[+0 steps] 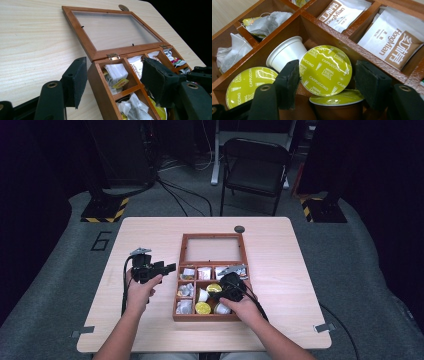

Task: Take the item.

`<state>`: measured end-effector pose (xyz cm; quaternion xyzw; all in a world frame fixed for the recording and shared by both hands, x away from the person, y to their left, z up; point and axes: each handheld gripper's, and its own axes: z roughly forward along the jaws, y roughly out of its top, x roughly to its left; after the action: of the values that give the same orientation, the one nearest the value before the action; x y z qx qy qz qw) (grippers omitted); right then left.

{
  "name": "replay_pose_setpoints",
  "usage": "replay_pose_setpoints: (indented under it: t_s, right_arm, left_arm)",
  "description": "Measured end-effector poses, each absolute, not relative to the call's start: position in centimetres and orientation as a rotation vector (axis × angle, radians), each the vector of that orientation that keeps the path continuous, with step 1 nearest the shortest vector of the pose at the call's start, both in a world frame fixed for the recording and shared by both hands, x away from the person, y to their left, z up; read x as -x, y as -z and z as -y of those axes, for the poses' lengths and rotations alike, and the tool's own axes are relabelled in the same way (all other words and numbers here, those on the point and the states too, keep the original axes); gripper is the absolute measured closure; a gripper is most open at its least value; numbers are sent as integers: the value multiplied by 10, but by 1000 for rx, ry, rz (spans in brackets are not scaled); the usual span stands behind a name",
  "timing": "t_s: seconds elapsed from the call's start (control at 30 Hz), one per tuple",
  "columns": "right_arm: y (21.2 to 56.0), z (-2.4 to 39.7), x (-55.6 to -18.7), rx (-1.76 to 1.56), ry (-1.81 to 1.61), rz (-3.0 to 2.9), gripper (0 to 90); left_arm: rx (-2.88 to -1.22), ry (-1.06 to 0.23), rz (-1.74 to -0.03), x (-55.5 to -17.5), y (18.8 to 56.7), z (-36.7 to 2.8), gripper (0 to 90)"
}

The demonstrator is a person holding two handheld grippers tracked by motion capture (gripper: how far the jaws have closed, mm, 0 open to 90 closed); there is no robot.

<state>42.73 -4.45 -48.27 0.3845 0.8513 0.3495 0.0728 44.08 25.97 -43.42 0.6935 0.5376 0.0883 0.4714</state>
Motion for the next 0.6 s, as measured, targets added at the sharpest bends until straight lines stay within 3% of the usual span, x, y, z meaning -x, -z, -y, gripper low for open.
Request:
replay_pose_setpoints:
  t_s: [0.6]
  right_arm:
    - [485, 35, -430, -1104, -962, -2602, 370]
  left_arm:
    - [-1689, -207, -1318, -441, 434, -260, 373]
